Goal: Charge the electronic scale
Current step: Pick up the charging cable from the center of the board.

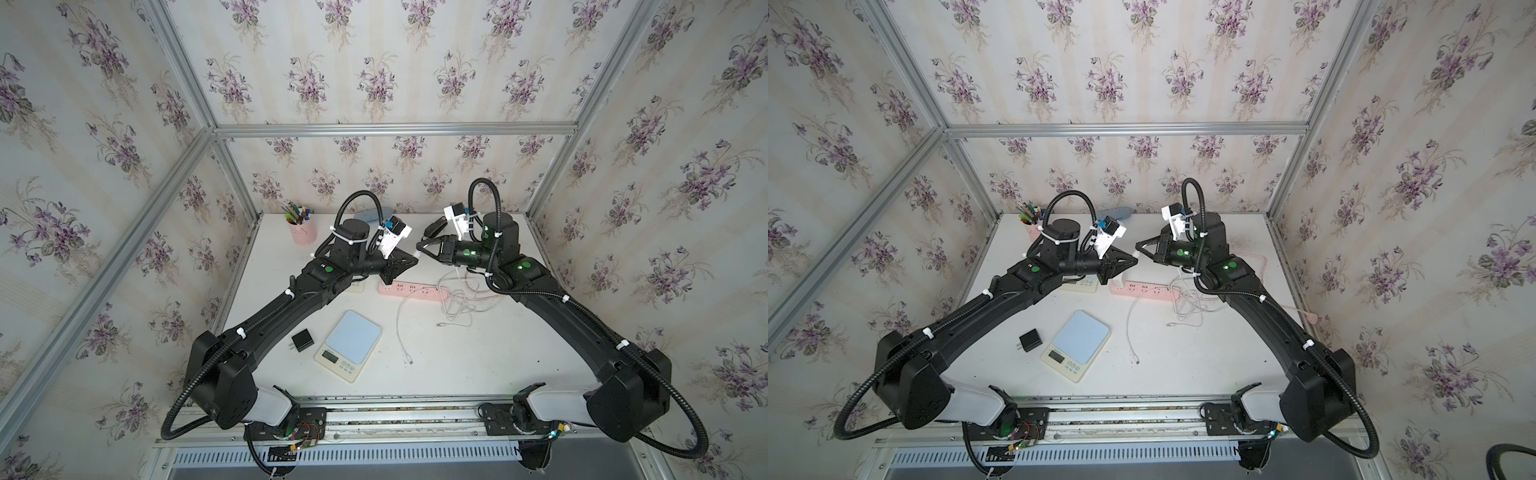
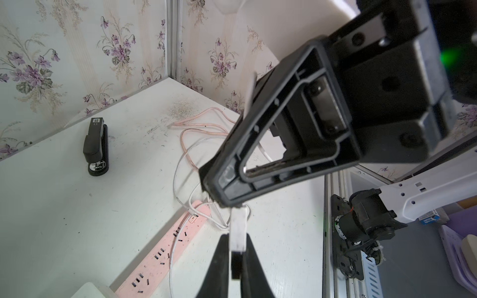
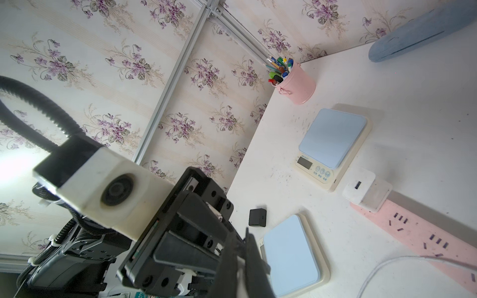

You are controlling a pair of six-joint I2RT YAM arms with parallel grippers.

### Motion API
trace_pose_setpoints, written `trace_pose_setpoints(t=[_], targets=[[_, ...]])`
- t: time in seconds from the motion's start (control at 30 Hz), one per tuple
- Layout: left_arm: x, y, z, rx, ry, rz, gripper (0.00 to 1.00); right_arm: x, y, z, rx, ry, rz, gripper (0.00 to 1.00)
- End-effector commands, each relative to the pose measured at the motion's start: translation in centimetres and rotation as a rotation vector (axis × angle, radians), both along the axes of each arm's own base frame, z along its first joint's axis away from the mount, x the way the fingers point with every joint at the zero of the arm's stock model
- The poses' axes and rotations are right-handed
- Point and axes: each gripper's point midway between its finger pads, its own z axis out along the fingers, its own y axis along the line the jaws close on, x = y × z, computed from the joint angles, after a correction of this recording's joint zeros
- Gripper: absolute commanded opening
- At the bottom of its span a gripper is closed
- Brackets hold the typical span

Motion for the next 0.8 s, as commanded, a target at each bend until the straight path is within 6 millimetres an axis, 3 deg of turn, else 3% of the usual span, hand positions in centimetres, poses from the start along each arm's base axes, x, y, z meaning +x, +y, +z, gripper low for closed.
trace_pose_setpoints(t=[0.0,0.07,0.13,0.17,0.23,0.43,0.77], targets=[[0.6,0.2,0.7,0.002,-0.052,0.033,0.03,-0.2,0.1,1.4,0.041,-0.013,0.008,0.0],[0.7,0.4,0.7,0.022,-0.077,0.064,0.0,-0.2,0.1,1.3,0.042,0.005,-0.001,0.03],[1.1,0.6,-0.1,0.077,-0.125,0.113,0.0,0.0,-0.1,0.8,0.033,0.049,-0.028,0.28],[0.8,1.1,0.9,0.091,-0.178,0.149,0.0,0.0,-0.3,0.6,0.029,0.07,-0.041,0.35],[1.2,1.8,0.6,0.171,-0.259,0.233,0.0,0.1,-0.5,0.0,0.029,0.133,-0.073,0.44],[1.3,2.3,0.3,0.377,-0.465,0.346,0.0,0.0,-0.6,-2.2,0.04,0.285,-0.112,0.43],[1.2,1.5,-0.4,0.584,-0.619,0.389,0.0,-0.8,0.9,-2.5,0.019,0.365,-0.072,0.37]])
